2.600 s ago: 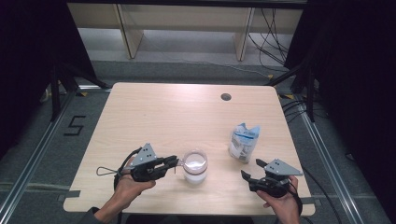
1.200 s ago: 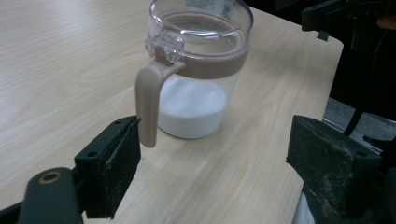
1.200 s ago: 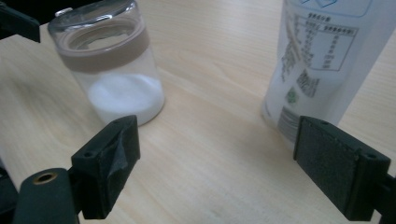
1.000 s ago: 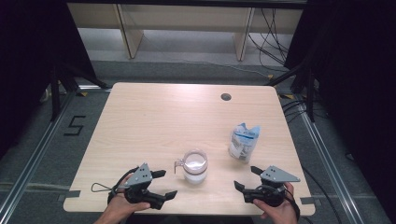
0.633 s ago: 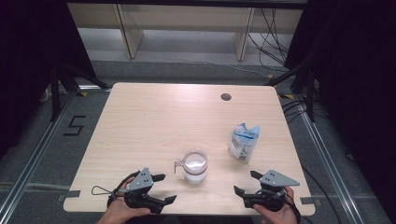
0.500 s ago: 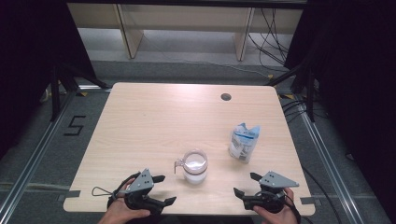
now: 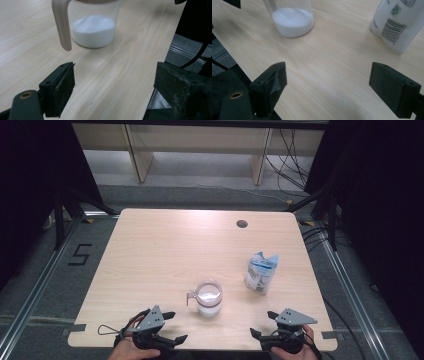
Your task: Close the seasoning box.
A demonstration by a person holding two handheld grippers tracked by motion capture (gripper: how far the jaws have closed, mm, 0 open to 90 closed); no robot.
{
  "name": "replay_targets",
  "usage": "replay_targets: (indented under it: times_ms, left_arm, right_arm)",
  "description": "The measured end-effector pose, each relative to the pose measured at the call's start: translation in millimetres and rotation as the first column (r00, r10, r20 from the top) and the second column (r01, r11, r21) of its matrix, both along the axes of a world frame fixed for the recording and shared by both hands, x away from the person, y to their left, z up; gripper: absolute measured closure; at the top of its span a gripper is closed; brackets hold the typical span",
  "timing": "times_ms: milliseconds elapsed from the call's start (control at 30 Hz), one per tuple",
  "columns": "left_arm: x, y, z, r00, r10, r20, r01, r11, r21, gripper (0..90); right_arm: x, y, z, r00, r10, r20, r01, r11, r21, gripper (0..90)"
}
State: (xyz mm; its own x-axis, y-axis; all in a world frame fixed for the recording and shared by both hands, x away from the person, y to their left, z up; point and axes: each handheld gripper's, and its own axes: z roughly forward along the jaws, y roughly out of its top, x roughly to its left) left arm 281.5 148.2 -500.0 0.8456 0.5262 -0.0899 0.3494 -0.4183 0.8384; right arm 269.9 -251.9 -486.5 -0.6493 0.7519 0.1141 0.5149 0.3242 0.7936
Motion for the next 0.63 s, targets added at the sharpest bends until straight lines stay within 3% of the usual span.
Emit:
replay_targets:
  times_ms: [33, 100, 167, 233, 267, 433, 500, 600, 633]
  left_arm:
    - [0.0, -0.4, -0.3, 1.0000, -0.008, -0.004, 0.008, 1.0000, -0.005, 16.3]
    - [-0.4, -1.2, -0.7, 1.0000, 0.000, -0.007, 0.000, 1.0000, -0.008, 16.3]
    - [-0.4, -1.2, -0.6, 1.0000, 0.000, -0.006, 0.000, 1.0000, -0.005, 16.3]
    - [0.2, -0.9, -0.7, 0.9999, -0.007, -0.010, 0.006, 0.9999, -0.010, 16.3]
    - [-0.7, -1.2, -0.9, 0.9998, 0.012, -0.018, -0.012, 0.9999, -0.010, 16.3]
    - [0.1, -1.3, -1.5, 0.9996, 0.015, -0.026, -0.016, 0.9995, -0.028, 16.3]
    - [2.0, -0.2, -1.4, 0.9999, 0.011, -0.006, -0.011, 0.9999, -0.011, 16.3]
    - [1.4, 0.0, -1.6, 0.9992, 0.025, -0.032, -0.026, 0.9994, -0.022, 16.3]
    - [2.6, 0.5, -1.0, 0.9997, 0.016, -0.017, -0.017, 0.9997, -0.017, 16.3]
  right_arm:
    - [-2.8, 1.7, 0.7, 0.9990, -0.012, -0.043, 0.012, 0.9999, 0.007, 15.7]
    - [-0.4, 0.2, -1.5, 1.0000, -0.005, -0.007, 0.005, 0.9998, -0.017, 15.8]
    - [-2.4, 2.0, -1.3, 0.9992, -0.023, -0.033, 0.022, 0.9997, -0.004, 15.8]
    - [-0.2, 0.7, -2.0, 0.9999, -0.001, -0.014, 0.001, 0.9999, -0.015, 15.8]
    - [-0.3, 0.8, -2.2, 0.9999, -0.001, -0.017, 0.001, 0.9999, -0.017, 15.8]
    - [0.8, 0.0, -2.7, 0.9998, -0.008, -0.016, 0.007, 0.9998, -0.021, 15.8]
    - [1.1, -0.5, -2.8, 0.9998, -0.012, -0.016, 0.012, 0.9997, -0.021, 15.8]
    - [1.4, -0.4, -2.9, 0.9996, -0.020, -0.017, 0.020, 0.9996, -0.018, 15.8]
    - [1.5, -0.3, -3.0, 0.9996, -0.021, -0.017, 0.020, 0.9996, -0.020, 15.8]
